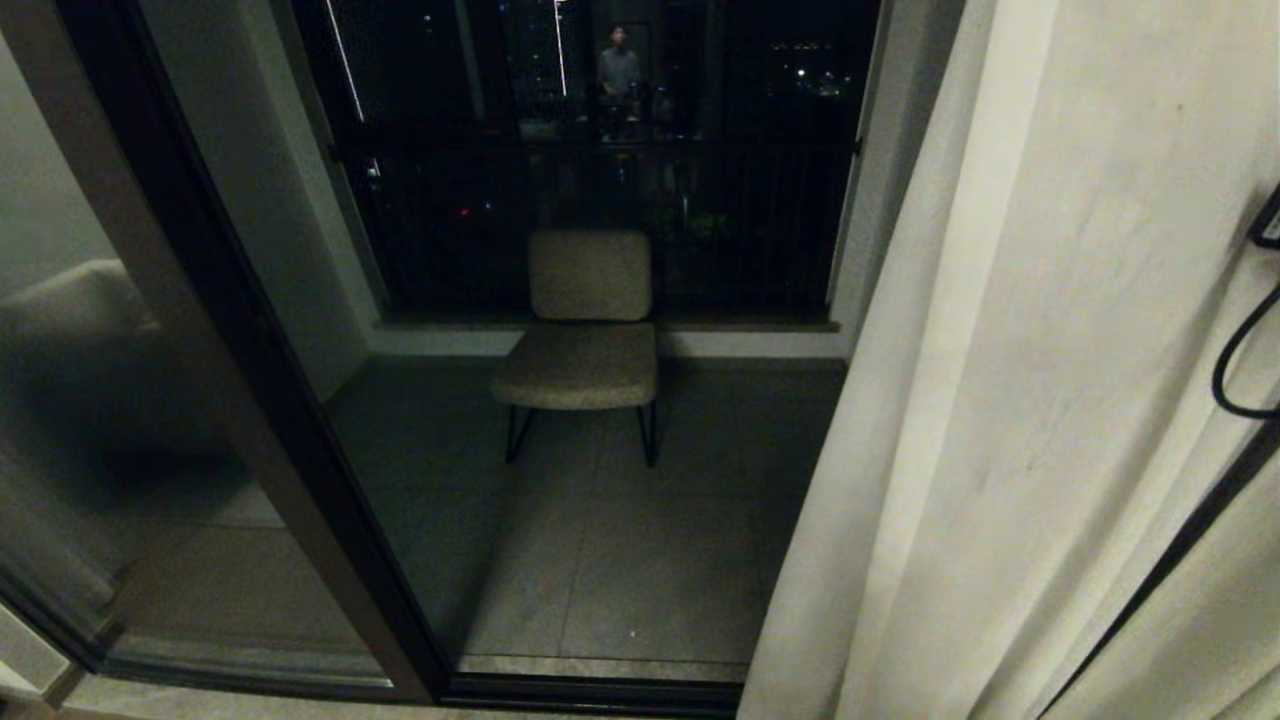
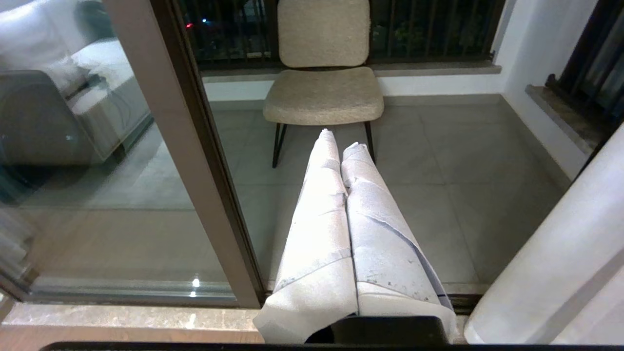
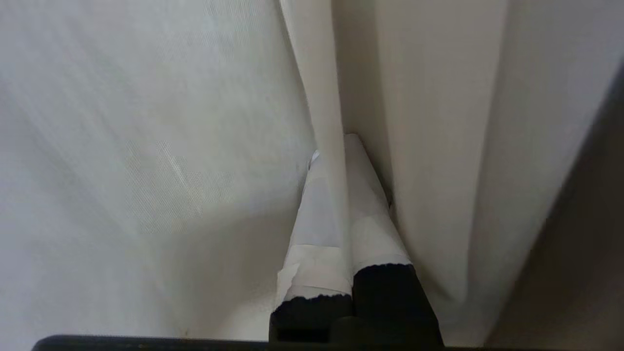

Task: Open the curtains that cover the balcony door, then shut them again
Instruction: Pull the inner curtains open on both sides

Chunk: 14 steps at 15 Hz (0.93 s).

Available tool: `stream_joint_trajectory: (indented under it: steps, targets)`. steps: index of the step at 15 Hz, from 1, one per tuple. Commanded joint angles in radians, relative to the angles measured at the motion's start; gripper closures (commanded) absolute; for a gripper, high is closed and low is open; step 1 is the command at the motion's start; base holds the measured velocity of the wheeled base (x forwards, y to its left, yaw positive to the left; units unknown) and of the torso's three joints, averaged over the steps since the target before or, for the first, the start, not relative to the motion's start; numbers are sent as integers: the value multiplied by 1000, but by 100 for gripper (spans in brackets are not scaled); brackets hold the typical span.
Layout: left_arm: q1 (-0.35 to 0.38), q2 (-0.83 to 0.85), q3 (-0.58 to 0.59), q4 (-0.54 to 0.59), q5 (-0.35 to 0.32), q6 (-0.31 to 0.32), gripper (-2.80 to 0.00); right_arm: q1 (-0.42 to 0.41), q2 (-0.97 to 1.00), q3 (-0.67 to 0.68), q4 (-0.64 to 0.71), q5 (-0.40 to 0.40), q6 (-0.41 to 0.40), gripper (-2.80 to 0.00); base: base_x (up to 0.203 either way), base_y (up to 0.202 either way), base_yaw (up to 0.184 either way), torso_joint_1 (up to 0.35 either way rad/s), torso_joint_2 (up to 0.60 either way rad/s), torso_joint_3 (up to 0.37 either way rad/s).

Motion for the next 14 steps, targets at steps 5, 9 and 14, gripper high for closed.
stream_joint_trajectory:
  steps: [5, 9, 14]
  targets:
    - [0, 0, 0, 0, 1, 0, 0, -102, 3, -2, -3, 33, 2, 0, 0, 0, 0, 0, 0, 0]
    - [0, 0, 0, 0, 1, 0, 0, -196, 18, -12, -5, 78, 9, 0, 0, 0, 0, 0, 0, 0]
    - [0, 0, 0, 0, 1, 0, 0, -296, 59, -20, -63, 80, 18, 0, 0, 0, 0, 0, 0, 0]
